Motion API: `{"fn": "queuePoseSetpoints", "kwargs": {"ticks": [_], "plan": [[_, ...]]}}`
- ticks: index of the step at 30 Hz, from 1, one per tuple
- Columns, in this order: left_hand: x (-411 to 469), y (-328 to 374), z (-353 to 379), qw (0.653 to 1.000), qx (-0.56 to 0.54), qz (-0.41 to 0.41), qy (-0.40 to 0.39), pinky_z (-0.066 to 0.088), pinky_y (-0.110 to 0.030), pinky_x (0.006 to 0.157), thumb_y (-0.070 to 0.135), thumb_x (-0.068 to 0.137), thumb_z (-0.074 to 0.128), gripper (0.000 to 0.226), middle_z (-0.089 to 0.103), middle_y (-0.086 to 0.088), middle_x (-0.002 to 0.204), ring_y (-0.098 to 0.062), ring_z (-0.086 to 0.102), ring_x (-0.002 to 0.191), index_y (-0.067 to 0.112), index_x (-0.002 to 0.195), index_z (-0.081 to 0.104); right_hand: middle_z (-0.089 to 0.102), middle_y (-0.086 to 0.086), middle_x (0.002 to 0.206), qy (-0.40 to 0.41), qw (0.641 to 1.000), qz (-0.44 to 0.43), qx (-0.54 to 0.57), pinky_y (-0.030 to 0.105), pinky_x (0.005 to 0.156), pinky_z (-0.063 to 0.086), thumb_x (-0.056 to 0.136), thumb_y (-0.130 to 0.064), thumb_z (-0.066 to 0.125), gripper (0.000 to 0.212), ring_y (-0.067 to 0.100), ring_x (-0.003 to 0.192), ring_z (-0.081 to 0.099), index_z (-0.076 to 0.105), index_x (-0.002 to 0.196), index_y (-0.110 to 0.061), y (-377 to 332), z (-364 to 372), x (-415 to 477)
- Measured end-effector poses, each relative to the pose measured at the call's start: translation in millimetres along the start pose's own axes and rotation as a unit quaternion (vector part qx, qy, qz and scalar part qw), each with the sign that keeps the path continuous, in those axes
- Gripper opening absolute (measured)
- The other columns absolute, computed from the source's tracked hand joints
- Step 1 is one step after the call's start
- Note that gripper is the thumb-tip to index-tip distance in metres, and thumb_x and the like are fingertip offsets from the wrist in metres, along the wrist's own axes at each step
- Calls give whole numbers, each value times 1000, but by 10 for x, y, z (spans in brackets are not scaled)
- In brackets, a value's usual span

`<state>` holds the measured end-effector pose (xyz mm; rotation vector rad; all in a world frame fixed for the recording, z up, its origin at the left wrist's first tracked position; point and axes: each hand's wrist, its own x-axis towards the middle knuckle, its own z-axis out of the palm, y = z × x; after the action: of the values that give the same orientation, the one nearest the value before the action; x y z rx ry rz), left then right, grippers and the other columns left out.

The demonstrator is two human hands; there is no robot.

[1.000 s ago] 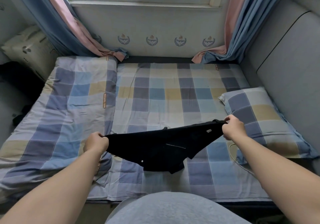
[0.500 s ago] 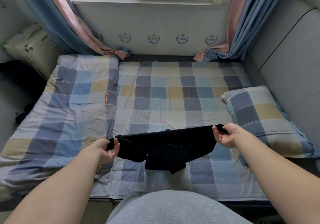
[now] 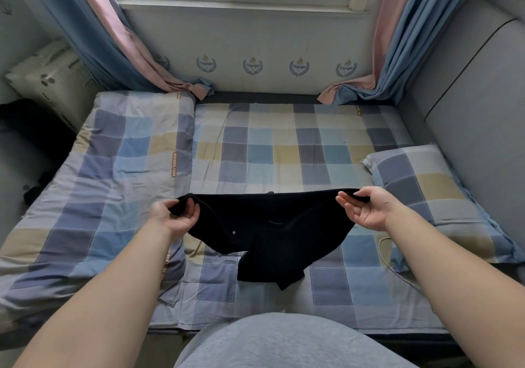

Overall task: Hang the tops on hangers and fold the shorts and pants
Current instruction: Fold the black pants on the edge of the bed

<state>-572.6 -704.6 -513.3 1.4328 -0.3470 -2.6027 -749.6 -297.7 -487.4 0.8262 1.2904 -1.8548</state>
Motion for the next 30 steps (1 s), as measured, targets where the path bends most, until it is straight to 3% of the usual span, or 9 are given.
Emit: {"fn": "queuePoseSetpoints", "kwargs": {"ticks": [4, 7, 11, 14, 15, 18, 21, 26, 30], "plan": [[-38, -8, 26, 998, 61, 19, -24, 47, -36, 91, 0, 93, 37, 15, 58, -13, 97, -22, 61, 96, 2, 94, 52, 75, 10, 111, -9, 996, -49, -74, 30, 75, 53, 96, 7, 36, 30, 25, 110, 67, 54, 117, -5, -60, 19, -37], [20, -129, 63, 975, 196, 102, 15, 47, -35, 98, -10, 97, 39, 20, 61, -13, 95, -22, 62, 103, 0, 92, 55, 76, 7, 107, 35, 965, -99, -242, 32, 76, 50, 105, -6, 36, 26, 23, 101, 69, 54, 122, -7, -51, 57, -55], [104, -209, 23, 923, 307, 217, 87, 54, -39, 85, 11, 98, 64, 11, 69, -17, 101, -28, 68, 97, 3, 104, 60, 73, 17, 102, 157, 834, -209, -485, 32, 65, 42, 102, -29, 54, 19, 25, 82, 64, 52, 107, -11, -43, 39, 26], [170, -195, -37, 859, 412, 270, 140, 54, -41, 93, 30, 93, 71, 25, 70, -16, 107, -29, 67, 97, 7, 103, 65, 56, 18, 117, 245, 715, -238, -610, 38, 86, 41, 96, -48, 57, 34, 34, 101, 51, 58, 93, -14, -32, -19, 82], [184, -184, -57, 834, 448, 281, 160, 51, -41, 96, 34, 93, 71, 30, 69, -16, 112, -30, 64, 101, 8, 108, 66, 53, 18, 119, 255, 707, -244, -613, 39, 90, 41, 95, -52, 57, 39, 37, 107, 50, 61, 90, -13, -26, -30, 81], [201, -136, -101, 778, 525, 282, 198, 39, -46, 110, 44, 94, 64, 44, 61, -15, 130, -40, 51, 123, 10, 124, 65, 67, 17, 106, 184, 820, -254, -478, 36, 78, 45, 90, -41, 71, 35, 34, 99, 62, 68, 86, -7, -28, -53, 104], [174, -76, -46, 812, 496, 284, 118, 45, -49, 108, 35, 98, 60, 34, 66, -15, 125, -35, 60, 115, 10, 122, 65, 73, 10, 102, 106, 923, -211, -302, 34, 80, 47, 88, -20, 73, 18, 29, 103, 66, 70, 101, -8, -98, -3, 16], [-9, 139, 495, 769, 511, 358, 142, 48, -45, 93, 30, 99, 52, 33, 66, -21, 108, -38, 61, 104, -1, 106, 63, 74, 9, 80, 0, 968, -171, -183, 39, 69, 56, 84, -17, 61, 11, 28, 74, 73, 68, 88, -10, -540, 403, -374], [-325, 454, 1313, 775, 464, 398, 158, 49, -45, 94, 28, 97, 48, 36, 61, -22, 113, -43, 59, 109, -3, 111, 59, 68, 12, 87, -41, 977, -188, -95, 51, 78, 54, 71, -13, 56, 14, 36, 84, 67, 62, 82, -8, -1088, 967, -924]]}}
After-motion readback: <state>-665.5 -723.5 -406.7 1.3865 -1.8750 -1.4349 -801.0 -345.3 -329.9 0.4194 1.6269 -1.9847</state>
